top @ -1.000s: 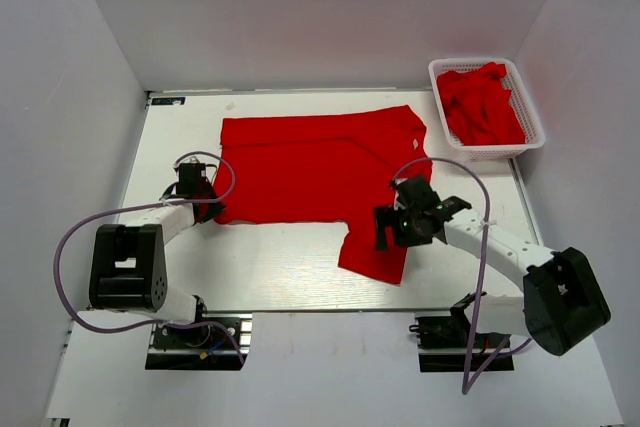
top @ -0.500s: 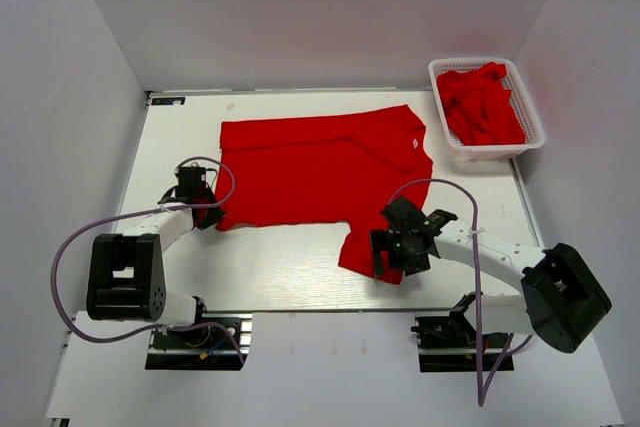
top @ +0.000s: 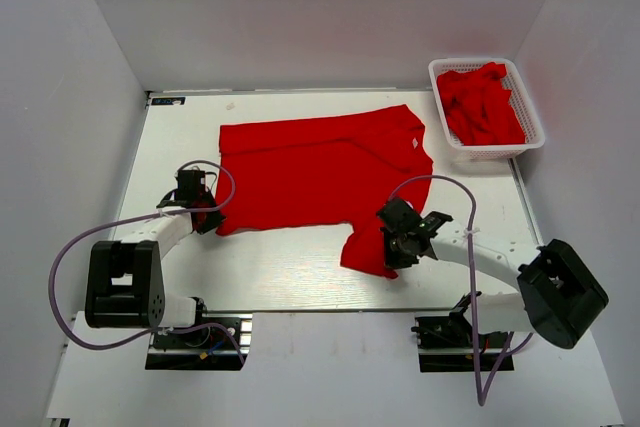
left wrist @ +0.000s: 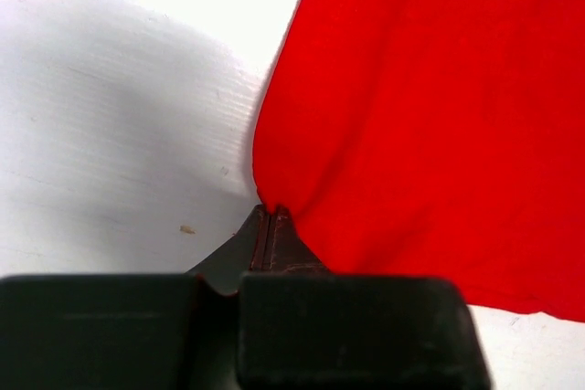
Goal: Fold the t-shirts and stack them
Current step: Grap the side of the flattened tshirt closest away from the robot with both arms, then fold the other side of the tshirt into a rectangle, then rotate the tshirt 90 degrees
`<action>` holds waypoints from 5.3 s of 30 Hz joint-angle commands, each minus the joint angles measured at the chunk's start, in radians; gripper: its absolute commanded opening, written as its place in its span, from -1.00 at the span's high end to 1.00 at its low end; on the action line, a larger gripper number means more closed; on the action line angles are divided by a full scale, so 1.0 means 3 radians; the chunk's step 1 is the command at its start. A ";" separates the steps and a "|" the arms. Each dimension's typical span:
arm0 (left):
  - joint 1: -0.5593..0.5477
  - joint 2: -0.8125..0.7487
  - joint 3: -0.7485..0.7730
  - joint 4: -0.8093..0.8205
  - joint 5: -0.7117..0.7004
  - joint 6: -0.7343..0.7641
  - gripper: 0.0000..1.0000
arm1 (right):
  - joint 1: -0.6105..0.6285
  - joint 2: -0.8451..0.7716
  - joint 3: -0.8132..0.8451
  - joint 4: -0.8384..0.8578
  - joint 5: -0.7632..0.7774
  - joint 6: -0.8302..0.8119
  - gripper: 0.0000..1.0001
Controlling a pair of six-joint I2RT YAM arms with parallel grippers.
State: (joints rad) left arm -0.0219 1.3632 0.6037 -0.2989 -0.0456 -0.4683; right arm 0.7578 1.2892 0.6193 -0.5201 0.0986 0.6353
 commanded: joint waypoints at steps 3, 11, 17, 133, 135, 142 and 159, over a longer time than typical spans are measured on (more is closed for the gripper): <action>-0.0014 -0.0162 -0.0013 -0.0108 0.0167 0.0047 1.00 | 0.0005 -0.0263 -0.0024 0.0250 0.0361 0.0045 1.00; -0.0014 -0.0157 0.0166 -0.0210 0.0264 0.0012 1.00 | -0.0036 -0.0437 0.0282 0.0624 0.0831 -0.0323 1.00; -0.0014 -0.0009 0.0431 -0.0312 0.0305 -0.0019 1.00 | -0.0122 -0.0319 0.0523 0.0818 0.1312 -0.0425 1.00; -0.0162 0.2655 0.3250 -0.0154 0.0848 0.0257 -1.00 | -0.1728 0.2999 0.3662 0.1141 -0.1342 -0.1376 -0.81; -0.0162 0.2625 0.3122 -0.0185 0.0817 0.0257 -1.00 | -0.1754 0.3224 0.3882 0.1187 -0.1219 -0.1351 -0.81; -0.0162 0.2513 0.2631 -0.0267 0.0806 0.0257 -1.00 | -0.1800 0.3750 0.4281 0.1171 -0.1065 -0.1269 -0.81; -0.1578 0.1506 0.0734 -0.1049 0.2129 -0.0024 -1.00 | -0.1463 0.4426 0.4915 0.1647 -0.2118 -0.0947 -0.81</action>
State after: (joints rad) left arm -0.4065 1.7477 0.9535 -0.2821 0.4660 -0.4637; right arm 0.2558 2.5656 2.0815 -0.0021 -0.4824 0.3370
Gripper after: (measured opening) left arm 0.994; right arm 0.904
